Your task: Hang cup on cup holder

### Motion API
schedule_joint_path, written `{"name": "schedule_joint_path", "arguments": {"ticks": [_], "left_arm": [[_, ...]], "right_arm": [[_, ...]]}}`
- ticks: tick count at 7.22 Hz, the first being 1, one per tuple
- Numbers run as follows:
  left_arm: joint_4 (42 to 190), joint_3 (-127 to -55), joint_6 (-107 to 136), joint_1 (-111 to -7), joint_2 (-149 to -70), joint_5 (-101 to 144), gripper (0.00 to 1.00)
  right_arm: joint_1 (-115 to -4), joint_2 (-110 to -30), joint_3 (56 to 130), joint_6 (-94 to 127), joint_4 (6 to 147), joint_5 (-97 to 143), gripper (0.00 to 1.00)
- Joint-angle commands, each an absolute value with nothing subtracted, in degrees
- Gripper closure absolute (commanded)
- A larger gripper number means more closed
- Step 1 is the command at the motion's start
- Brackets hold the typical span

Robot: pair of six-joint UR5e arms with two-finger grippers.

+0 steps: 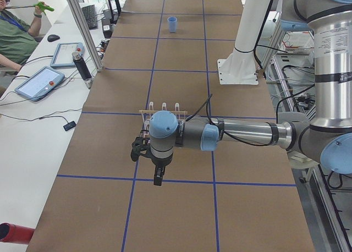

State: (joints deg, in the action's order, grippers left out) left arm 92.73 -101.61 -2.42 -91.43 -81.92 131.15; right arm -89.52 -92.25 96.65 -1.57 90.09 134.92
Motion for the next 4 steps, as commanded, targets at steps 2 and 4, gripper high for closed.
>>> {"name": "schedule_joint_path", "arguments": {"ticks": [2,4], "left_arm": [[92.8,-100.8,-2.5,-91.4,-82.0,131.2,0.02],[92.9,-100.8,-2.5,-91.5,-81.8,131.3,0.02]], "right_arm": [[-89.6,-92.5,97.0,-1.6,90.1,135.0,0.0],[-89.6,-92.5,97.2,-1.6,89.8,135.0,0.0]]}}
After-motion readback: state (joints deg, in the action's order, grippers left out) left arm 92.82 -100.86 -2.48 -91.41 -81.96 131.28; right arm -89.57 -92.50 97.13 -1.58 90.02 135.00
